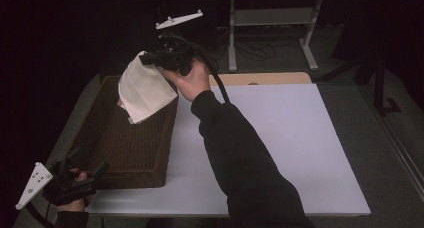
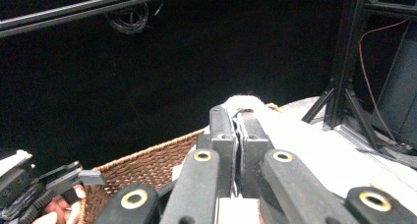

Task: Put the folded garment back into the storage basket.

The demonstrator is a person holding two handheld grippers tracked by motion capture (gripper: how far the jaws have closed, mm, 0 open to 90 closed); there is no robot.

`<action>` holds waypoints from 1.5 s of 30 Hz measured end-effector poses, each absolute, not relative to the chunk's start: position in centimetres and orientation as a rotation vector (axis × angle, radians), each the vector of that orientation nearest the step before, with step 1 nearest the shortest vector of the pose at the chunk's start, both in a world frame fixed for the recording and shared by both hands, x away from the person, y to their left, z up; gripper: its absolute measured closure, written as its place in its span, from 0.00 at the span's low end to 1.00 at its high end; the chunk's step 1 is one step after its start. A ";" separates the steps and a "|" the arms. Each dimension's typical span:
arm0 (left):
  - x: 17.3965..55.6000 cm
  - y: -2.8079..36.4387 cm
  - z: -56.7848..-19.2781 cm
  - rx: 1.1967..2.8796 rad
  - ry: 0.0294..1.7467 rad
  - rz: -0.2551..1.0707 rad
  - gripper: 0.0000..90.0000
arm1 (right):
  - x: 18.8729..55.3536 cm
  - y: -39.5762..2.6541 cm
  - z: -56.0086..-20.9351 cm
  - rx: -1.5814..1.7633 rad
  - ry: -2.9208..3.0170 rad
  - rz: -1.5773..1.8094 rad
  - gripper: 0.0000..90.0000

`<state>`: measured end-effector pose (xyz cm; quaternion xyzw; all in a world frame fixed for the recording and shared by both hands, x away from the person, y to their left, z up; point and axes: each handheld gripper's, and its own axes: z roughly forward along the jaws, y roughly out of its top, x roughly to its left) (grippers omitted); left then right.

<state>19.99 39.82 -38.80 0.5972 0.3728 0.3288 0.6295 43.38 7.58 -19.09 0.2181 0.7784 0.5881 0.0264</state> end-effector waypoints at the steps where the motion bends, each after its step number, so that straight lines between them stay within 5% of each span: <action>1: 20.0 39.8 -38.8 1.368 0.854 0.753 0.00 | 43.4 7.7 -19.1 0.671 2.408 1.819 0.96; 31: 20.0 40.0 -38.8 1.364 0.851 0.746 0.00 | 44.7 14.5 -20.4 0.600 2.492 1.867 0.95; 33: 20.0 40.0 -38.8 1.365 0.851 0.746 0.00 | 45.1 14.9 -20.9 0.659 2.494 1.854 0.75; 37: 20.0 40.0 -38.8 1.365 0.852 0.747 0.00 | 45.4 14.5 -21.7 0.708 2.472 1.820 0.57; 41: 20.0 40.0 -38.8 1.368 0.852 0.749 0.00 | 45.4 13.7 -22.3 0.742 2.453 1.713 0.18; 45: 20.0 39.9 -38.8 1.368 0.853 0.750 0.00 | 45.5 12.8 -22.7 0.768 2.455 1.669 0.00</action>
